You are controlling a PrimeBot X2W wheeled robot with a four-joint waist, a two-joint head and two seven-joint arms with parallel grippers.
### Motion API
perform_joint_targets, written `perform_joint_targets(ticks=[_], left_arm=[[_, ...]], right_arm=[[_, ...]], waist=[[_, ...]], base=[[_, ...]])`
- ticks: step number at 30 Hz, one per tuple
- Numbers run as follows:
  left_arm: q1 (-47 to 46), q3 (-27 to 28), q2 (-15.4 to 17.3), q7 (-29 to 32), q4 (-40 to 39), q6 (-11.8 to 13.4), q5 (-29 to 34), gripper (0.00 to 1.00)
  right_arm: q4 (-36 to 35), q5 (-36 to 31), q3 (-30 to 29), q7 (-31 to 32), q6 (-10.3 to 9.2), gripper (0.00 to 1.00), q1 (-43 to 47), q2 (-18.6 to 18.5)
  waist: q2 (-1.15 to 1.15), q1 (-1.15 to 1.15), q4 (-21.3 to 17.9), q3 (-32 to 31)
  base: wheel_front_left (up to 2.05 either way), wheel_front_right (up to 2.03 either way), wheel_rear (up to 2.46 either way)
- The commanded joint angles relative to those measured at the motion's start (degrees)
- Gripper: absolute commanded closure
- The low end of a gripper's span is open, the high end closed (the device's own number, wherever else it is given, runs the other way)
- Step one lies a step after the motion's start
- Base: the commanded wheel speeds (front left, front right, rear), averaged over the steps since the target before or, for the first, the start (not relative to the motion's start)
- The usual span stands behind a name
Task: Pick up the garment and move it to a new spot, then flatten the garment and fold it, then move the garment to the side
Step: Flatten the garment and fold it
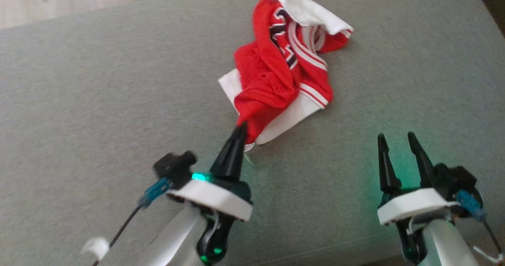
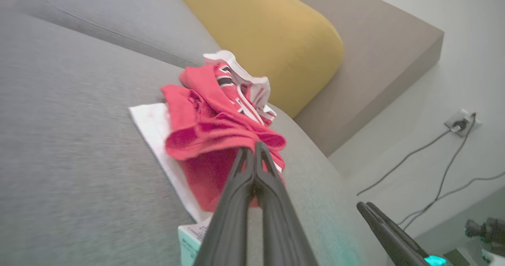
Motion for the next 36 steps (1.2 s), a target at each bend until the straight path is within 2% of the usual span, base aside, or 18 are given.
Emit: perform_joint_targets(ticks=[1,5,8,12,18,19,20,21,25,29,36], left_arm=[[1.61,3.25,0.06,-0.29,-3.07,-0.34,0.95,1.0],[6.38,12.66,0.05,-0.29,-8.99,-0.34,2.59,1.0],[8.95,18.31,0.05,-0.29,-9.56,-0.34,3.52,1.0],[9.73,24.5,0.05,-0.29,-6.71,-0.34,6.27,1.0],[7.64,31.85,0.58,-0.29,1.06,-0.34,11.93,1.0],[7.2,32.97,0.93,-0.29,3.06,-0.34,12.98,0.82],[6.7,33.82,1.26,-0.29,5.08,-0.34,14.27,0.47],[6.16,35.01,1.31,-0.29,6.33,-0.34,15.42,0.0],[6.04,38.58,0.84,-0.29,9.59,-0.34,19.84,0.0],[7.73,38.32,0.21,-0.29,9.18,-0.34,21.73,0.0],[10.32,32.85,0.06,-0.29,7.0,-0.34,16.44,0.0]], right_arm=[[-1.11,-0.01,1.05,-0.23,0.2,0.0,0.73,-0.2],[0.03,0.04,1.45,-0.23,0.2,0.0,1.79,-0.19],[0.55,0.38,2.36,-0.23,0.2,0.0,2.04,-0.19],[1.04,0.9,4.06,-0.23,0.2,0.0,1.86,-0.19],[1.78,1.13,6.21,-0.23,0.2,0.0,1.09,-0.19],[1.86,1.15,6.53,-0.23,0.2,0.0,0.91,-0.19],[2.08,1.28,6.94,-0.23,0.2,0.0,0.81,-0.19],[2.3,1.43,7.42,-0.23,0.2,0.0,0.71,-0.19],[3.07,1.88,9.52,-0.23,0.2,0.0,0.15,-0.19],[4.11,2.74,11.66,-0.23,0.2,0.0,-1.17,-0.19],[9.77,0.48,13.81,-0.23,0.2,0.0,-5.23,-0.19]], waist=[[0.0,-0.01,2.82,-2.3],[0.0,-0.01,7.01,-5.0],[0.0,-0.01,9.74,-6.54],[0.0,-0.01,11.76,-7.44],[0.0,-0.01,12.55,-6.79],[0.0,-0.01,12.57,-6.58],[0.0,-0.01,12.59,-6.45],[0.0,-0.01,12.64,-6.19],[0.0,-0.01,13.44,-5.51],[0.0,-0.01,15.16,-4.62],[0.0,-0.01,19.21,-3.82]], base=[[0.0,0.0,0.0],[0.0,0.0,0.0],[0.0,0.0,0.0],[0.0,0.0,0.0],[0.0,0.0,0.0],[0.0,0.0,0.0],[0.0,0.0,0.0],[0.0,0.0,0.0],[0.0,0.0,0.0],[0.0,0.0,0.0],[0.0,0.0,0.0]])
